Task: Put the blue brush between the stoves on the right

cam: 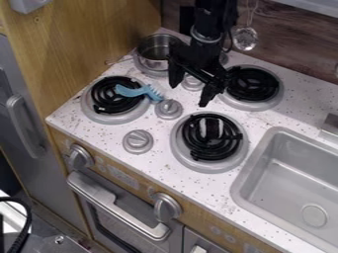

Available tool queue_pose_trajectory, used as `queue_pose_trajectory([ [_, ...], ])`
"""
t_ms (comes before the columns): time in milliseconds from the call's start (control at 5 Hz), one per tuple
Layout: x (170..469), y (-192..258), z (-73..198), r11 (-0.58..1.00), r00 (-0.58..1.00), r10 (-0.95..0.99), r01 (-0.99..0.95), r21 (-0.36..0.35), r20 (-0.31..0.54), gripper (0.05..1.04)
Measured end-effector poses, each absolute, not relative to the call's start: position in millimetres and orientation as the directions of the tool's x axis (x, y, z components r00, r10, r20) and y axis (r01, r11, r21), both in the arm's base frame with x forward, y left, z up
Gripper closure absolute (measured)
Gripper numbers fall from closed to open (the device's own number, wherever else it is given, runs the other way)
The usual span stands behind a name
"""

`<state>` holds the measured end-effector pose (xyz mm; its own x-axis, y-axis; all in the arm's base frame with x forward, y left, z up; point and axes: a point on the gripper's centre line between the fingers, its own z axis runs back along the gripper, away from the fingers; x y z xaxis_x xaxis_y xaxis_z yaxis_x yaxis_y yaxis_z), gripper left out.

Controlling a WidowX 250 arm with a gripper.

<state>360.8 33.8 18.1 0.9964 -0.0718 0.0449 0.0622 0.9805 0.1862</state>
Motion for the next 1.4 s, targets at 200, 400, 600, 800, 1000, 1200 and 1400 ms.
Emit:
queue_pose_trajectory([
  [200, 354.3, 33.2, 3.7, 0.982, 0.998, -0.069, 0.068, 0.179, 0.002, 0.084],
  [400, 373.1, 45.9, -4.2, 0.99, 0.999, -0.035, 0.034, 0.135, 0.002, 0.084],
  [600, 398.3, 86.9, -11.7, 0.99, 0.998, 0.057, -0.058, 0.132, 0.01, 0.084],
  [800, 429.2, 118.1, -12.3, 0.983, 0.995, 0.095, -0.098, 0.155, 0.029, 0.084],
  [1000, 438.4, 146.0, -23.1, 0.983, 0.992, 0.128, -0.13, 0.132, 0.023, 0.084],
  [1200, 434.3, 156.3, -38.7, 0.985, 0.991, 0.123, -0.115, 0.132, -0.052, 0.084],
  [1400, 427.5, 157.9, -48.7, 0.987, 0.989, 0.124, -0.114, 0.117, -0.083, 0.084],
])
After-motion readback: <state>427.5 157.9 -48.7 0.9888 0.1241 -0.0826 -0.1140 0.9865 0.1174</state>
